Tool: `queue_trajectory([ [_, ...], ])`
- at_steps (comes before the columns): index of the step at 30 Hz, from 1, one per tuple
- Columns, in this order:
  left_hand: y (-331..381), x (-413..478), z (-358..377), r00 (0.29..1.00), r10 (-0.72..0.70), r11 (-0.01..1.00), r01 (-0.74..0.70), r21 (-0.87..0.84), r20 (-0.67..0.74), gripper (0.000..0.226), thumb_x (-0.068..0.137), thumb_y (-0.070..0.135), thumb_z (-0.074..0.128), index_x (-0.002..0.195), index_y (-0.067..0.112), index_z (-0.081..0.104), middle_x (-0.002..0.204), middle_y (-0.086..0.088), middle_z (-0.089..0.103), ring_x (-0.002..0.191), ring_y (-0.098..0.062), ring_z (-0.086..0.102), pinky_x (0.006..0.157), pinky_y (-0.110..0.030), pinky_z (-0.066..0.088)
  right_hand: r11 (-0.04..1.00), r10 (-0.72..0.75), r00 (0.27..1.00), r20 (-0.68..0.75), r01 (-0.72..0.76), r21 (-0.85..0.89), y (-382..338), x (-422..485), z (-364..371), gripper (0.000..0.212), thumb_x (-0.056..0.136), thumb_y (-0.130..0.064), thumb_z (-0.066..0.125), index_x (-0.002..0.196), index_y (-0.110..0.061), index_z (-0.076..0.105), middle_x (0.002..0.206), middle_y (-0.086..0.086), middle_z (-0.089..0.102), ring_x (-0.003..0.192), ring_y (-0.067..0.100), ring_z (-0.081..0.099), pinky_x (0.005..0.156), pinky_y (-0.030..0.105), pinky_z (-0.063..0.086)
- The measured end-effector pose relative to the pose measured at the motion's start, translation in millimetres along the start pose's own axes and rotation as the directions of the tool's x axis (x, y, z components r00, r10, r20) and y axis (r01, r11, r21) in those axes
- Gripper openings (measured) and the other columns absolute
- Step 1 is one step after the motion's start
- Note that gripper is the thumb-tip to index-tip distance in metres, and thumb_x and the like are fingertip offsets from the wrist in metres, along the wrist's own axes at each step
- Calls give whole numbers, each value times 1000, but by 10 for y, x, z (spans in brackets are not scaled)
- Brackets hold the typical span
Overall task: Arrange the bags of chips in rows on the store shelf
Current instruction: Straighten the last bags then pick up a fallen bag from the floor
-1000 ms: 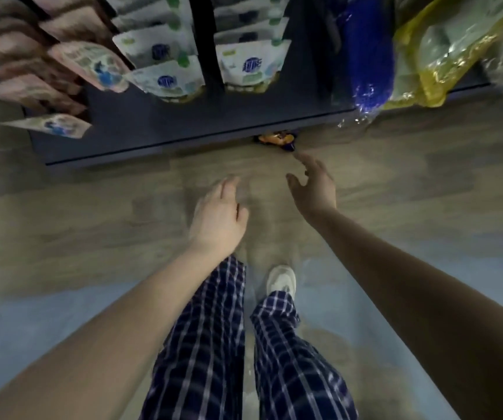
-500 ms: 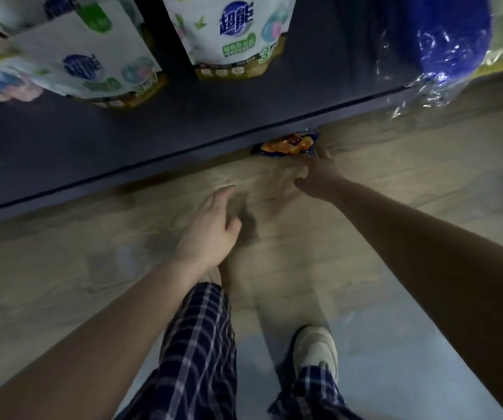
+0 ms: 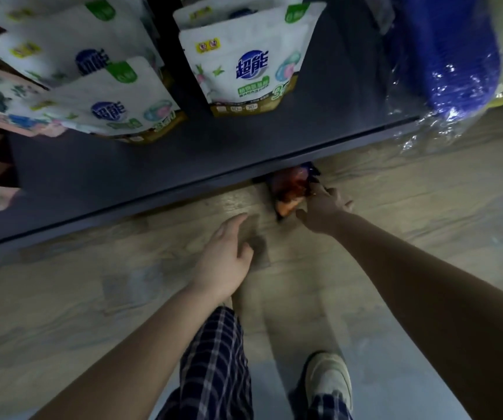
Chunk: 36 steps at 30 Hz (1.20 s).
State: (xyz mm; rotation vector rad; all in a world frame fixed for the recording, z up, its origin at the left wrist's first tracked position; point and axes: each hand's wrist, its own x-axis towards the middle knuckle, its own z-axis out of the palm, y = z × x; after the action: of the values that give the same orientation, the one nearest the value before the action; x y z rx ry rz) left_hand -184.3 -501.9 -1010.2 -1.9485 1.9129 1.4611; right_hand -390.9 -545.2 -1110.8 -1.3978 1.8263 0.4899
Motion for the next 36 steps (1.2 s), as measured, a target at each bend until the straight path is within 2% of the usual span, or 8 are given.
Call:
queue_trajectory([
  [6, 430, -747, -167, 1000, -8, 1000, 8, -15, 0, 57, 93, 14, 47, 145, 25, 27, 147, -1, 35, 115, -23, 54, 100, -29, 41, 983, -36, 999, -1, 35, 183, -79, -898, -127, 47, 84, -25, 44, 131, -22, 43, 129, 10, 49, 123, 36, 32, 105, 55, 30],
  [9, 789, -1215, -390, 1000, -8, 998, 7, -62, -10, 59, 91, 10, 46, 145, 24, 25, 140, -8, 42, 99, -23, 59, 89, -24, 42, 980, -187, 981, -46, 189, 55, -204, -1474, -624, 33, 88, -12, 39, 115, -18, 56, 115, 8, 58, 117, 33, 42, 99, 50, 39],
  [15, 1665, -2216, -1154, 976, 6, 992, -33, -121, -219, 61, 90, 7, 49, 145, 13, 25, 151, -6, 26, 138, -19, 26, 111, -23, 17, 857, -497, 859, -121, 465, -221, -440, -2865, -2023, 38, 92, -26, 38, 124, -18, 58, 143, 0, 41, 130, 32, 31, 104, 48, 34],
  [22, 3036, -3466, -2344, 830, 36, 970, -162, -180, -556, 40, 90, 16, 52, 129, 15, 45, 126, -4, 47, 119, -20, 43, 97, -26, 33, 657, -704, 671, -233, 489, -574, -546, -4811, -3791, 35, 98, -24, 36, 112, -15, 66, 144, -7, 42, 129, 32, 31, 95, 40, 40],
  [27, 3924, -4275, -3064, 730, 112, 923, -328, -202, -674, 26, 87, 23, 54, 113, 27, 50, 97, 6, 57, 93, -17, 56, 85, -38, 48, 520, -851, 358, -385, 470, -713, -623, -5987, -4869, 46, 79, -29, 36, 57, -12, 72, 95, -4, 73, 87, 33, 62, 60, 36, 54],
  [30, 4342, -4640, -3539, 657, 140, 876, -430, -216, -741, 20, 89, 24, 55, 109, 27, 53, 98, 3, 57, 96, -17, 54, 82, -33, 46, 422, -905, 243, -349, 407, -810, -738, -6549, -5339, 40, 78, -27, 41, 58, -13, 73, 89, -6, 73, 85, 27, 62, 65, 33, 54],
  [33, 4678, -4894, -3970, 690, 157, 869, -436, -233, -706, 26, 91, 32, 54, 115, 21, 58, 110, 3, 54, 104, -14, 53, 85, -25, 39, 324, -946, 120, -301, 313, -893, -821, -6944, -5663, 28, 78, -25, 52, 62, -16, 73, 85, -10, 72, 85, 23, 62, 69, 31, 51],
  [36, 4946, -5068, -4322, 675, 232, 880, -452, -144, -701, 35, 89, 40, 55, 119, 22, 58, 120, 2, 55, 113, -15, 51, 97, -32, 41, 238, -965, -48, -259, 265, -935, -899, -7238, -5889, 13, 74, -20, 65, 65, -17, 73, 86, -11, 71, 87, 22, 63, 74, 32, 51],
])
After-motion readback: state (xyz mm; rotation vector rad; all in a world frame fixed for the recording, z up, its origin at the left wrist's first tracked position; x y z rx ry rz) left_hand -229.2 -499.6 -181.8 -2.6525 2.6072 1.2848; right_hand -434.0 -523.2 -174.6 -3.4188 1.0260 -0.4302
